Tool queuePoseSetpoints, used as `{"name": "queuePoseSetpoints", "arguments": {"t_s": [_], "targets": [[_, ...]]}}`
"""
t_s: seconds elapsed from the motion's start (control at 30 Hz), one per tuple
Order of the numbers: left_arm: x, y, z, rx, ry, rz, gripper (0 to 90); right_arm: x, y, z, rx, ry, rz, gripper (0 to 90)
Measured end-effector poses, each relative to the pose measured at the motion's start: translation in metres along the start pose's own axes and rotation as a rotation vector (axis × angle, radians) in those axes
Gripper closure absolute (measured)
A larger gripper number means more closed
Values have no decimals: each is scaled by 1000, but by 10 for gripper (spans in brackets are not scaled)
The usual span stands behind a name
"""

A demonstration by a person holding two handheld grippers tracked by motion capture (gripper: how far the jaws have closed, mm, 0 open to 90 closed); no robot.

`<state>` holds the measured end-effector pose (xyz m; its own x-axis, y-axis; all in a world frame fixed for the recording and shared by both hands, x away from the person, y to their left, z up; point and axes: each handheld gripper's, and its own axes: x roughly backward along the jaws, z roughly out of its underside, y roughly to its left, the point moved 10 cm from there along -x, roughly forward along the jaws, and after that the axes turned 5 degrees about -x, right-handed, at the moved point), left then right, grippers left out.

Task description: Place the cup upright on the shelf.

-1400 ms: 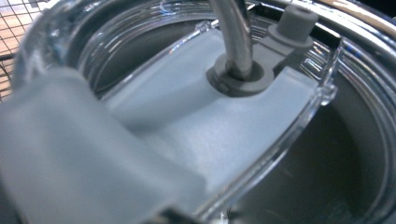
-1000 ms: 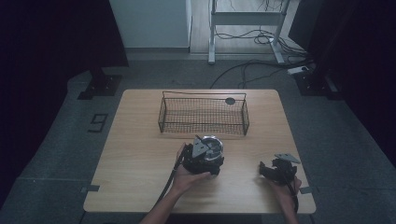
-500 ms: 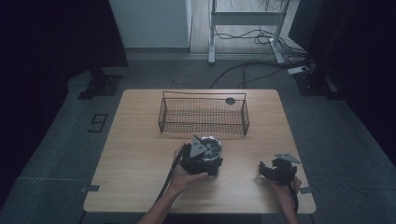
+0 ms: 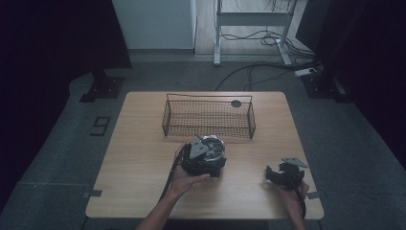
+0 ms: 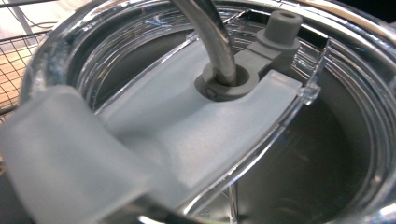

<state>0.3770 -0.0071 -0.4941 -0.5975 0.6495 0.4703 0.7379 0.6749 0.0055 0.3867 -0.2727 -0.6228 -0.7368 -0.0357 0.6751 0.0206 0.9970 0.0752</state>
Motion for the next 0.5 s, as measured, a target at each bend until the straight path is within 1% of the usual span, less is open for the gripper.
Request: {"name": "queuePoseSetpoints", "arguments": {"t_s": [0.07,0.17,0.37,0.5], "targets": [[2,2,-2,6,-2,0,36,0,0,0,0,0,0,129],[4,5,-5,2,-5,-9,36,0,0,0,0,0,0,129],[9,9,-12,7,-15,-16,37,0,0,0,-2,0,-2,128],[11,15,-18,4,-17,-32,36,0,0,0,-2,0,-1,129]]}}
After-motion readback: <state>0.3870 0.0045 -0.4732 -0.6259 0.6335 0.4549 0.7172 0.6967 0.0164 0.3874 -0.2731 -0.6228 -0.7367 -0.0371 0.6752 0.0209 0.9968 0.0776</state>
